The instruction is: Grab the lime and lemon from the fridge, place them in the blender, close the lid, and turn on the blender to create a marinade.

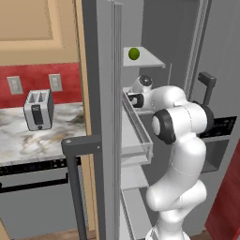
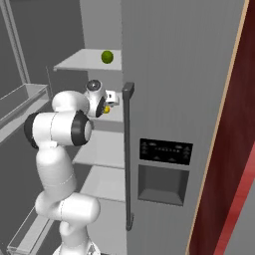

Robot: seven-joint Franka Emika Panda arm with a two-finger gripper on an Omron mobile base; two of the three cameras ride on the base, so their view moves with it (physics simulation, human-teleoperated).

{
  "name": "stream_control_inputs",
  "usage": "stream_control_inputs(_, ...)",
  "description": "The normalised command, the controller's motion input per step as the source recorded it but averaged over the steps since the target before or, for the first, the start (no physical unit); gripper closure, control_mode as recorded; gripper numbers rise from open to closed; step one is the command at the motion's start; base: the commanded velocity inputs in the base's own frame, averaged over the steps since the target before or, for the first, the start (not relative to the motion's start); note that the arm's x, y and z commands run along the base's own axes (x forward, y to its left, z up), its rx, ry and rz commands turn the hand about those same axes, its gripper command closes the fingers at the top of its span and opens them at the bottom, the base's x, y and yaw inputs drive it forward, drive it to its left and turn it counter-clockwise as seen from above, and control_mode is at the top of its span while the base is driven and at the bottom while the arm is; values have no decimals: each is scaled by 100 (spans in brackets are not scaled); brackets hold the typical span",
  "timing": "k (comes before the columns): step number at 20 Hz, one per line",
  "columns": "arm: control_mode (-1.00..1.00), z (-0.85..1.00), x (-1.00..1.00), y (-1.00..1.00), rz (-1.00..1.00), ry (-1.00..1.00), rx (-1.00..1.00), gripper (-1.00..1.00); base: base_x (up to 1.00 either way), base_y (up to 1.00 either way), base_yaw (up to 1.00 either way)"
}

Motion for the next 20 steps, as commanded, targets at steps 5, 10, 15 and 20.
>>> stream_control_inputs(5,-100,-28,41,-1,0,0,1,-100,0,0,0)
stream_control_inputs(10,-100,-12,34,-2,0,0,3,-100,0,0,0)
stream_control_inputs(15,-100,-31,24,0,0,0,0,-100,0,0,0)
stream_control_inputs(20,-100,-55,1,0,0,3,0,-100,0,0,0)
